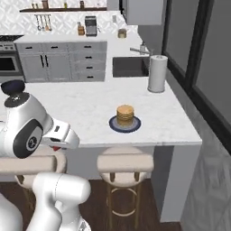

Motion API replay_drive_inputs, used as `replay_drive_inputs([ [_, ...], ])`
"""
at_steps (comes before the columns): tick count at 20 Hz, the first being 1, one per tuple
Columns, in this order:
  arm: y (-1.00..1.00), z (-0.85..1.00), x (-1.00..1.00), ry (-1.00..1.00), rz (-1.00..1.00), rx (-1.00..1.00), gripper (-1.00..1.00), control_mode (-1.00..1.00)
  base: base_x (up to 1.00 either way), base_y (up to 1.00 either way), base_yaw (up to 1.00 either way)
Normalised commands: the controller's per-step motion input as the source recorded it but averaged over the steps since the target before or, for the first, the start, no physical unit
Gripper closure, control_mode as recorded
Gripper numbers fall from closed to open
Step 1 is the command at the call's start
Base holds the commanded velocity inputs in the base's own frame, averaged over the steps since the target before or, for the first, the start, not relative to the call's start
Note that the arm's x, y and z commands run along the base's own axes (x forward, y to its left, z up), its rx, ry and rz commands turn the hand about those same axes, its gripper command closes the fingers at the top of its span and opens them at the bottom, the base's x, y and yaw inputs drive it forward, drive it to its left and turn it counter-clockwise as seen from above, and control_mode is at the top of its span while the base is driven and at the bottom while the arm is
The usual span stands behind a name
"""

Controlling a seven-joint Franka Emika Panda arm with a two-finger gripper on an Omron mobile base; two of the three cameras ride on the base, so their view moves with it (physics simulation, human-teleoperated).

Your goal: Take the strawberry from the fridge and place it on top of the pancake, located on the dining counter.

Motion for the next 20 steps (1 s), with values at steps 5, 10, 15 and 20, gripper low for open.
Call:
replay_drive_inputs([
  [5, 0.0, 0.0, 0.0, 0.0, 0.0, 0.0, 1.0, 1.0, 0.1, -0.88, 0.54],
  [10, 0.0, 0.0, 0.0, 0.0, 0.0, 0.0, 1.0, 1.0, 0.39, -0.82, 0.17],
  [15, 0.0, 0.0, 0.0, 0.0, 0.0, 0.0, 1.0, 1.0, 0.41, -0.01, -0.12],
  [20, 0.0, 0.0, 0.0, 0.0, 0.0, 0.0, 1.0, 1.0, 0.48, 0.29, -0.24],
])
